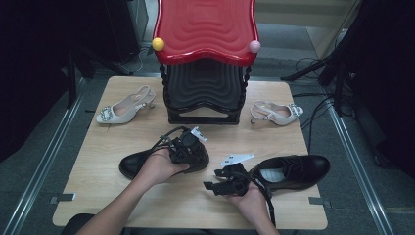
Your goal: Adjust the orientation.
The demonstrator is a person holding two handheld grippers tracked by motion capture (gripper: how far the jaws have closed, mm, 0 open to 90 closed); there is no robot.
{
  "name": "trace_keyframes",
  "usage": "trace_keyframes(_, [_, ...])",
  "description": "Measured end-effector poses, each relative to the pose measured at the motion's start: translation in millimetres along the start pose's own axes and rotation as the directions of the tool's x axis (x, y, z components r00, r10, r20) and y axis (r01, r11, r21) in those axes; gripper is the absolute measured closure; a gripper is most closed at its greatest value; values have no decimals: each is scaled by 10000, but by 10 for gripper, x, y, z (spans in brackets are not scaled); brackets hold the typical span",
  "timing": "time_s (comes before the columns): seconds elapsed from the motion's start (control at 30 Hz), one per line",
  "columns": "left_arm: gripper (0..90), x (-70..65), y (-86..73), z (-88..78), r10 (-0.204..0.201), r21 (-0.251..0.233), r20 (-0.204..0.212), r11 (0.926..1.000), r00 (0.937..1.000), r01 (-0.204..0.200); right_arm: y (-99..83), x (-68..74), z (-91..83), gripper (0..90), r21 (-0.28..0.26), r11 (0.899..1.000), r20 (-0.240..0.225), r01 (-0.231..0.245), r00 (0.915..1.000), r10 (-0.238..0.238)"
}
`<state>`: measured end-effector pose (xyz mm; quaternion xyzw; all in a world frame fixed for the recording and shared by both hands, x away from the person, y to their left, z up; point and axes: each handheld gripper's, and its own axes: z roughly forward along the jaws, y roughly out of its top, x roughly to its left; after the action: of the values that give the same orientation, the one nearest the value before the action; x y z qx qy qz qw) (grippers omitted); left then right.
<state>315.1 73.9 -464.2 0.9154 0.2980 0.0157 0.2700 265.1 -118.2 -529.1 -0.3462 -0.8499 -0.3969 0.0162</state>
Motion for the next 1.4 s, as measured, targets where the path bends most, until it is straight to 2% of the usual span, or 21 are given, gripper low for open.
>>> trace_keyframes(0.07, [768,17,-9,-16,-67,-88,185,9999,9998,69,2,3,-4,357,-11,10000,11,19,10000,-19])
trace_keyframes(0.13, [760,31,-23,-59,-124,-288,85,9995,9999,127,3,8,-13,357,-71,10000,2,2,10000,-2])
trace_keyframes(0.27, [689,25,-52,-203,-219,-717,14,9972,9998,220,20,8,-45,362,-259,9997,49,25,10000,-24])
trace_keyframes(0.4, [617,48,-115,-364,-356,-1114,208,9931,9991,377,53,32,-75,375,-442,9990,45,94,9999,-92])
trace_keyframes(0.53, [568,86,-192,-498,-701,-1480,255,9863,9972,731,94,66,-107,394,-552,9981,22,269,9996,-268])
trace_keyframes(0.6, [552,100,-237,-565,-752,-1576,221,9844,9969,777,122,80,-125,408,-675,9969,11,393,9992,-393])
trace_keyframes(0.7, [536,94,-317,-649,-903,-1732,100,9807,9959,906,167,101,-157,446,-789,9953,14,562,9984,-563])
trace_keyframes(0.87, [534,96,-478,-763,-1197,-1890,-99,9751,9928,1157,247,117,-212,575,-901,9928,-225,785,9965,-809])
trace_keyframes(0.93, [538,101,-553,-790,-1354,-1975,-143,9716,9907,1300,286,125,-236,617,-971,9918,-362,833,9955,-872])
trace_keyframes(1.0, [548,108,-630,-806,-1507,-2023,-207,9687,9884,1435,346,132,-259,700,-1045,9907,-490,872,9945,-927])
trace_keyframes(1.13, [574,116,-785,-838,-1755,-2188,-297,9617,9840,1649,396,141,-243,754,-1054,9909,-655,839,9937,-911])
trace_keyframes(1.23, [684,106,-922,-839,-1936,-2314,-243,9555,9808,1828,431,168,-197,818,-1071,9899,-667,924,9928,-999])
trace_keyframes(1.3, [798,104,-1009,-832,-2122,-2359,-182,9505,9771,2021,473,189,-181,849,-1128,9885,-740,1007,9912,-1094])
trace_keyframes(1.33, [874,111,-1093,-801,-2307,-2234,-111,9490,9730,2225,541,205,-168,882,-1213,9860,-688,1147,9899,-1236])
trace_keyframes(1.4, [892,110,-1137,-780,-2342,-2189,-164,9494,9721,2251,582,205,-157,893,-1216,9851,-687,1219,9890,-1308])
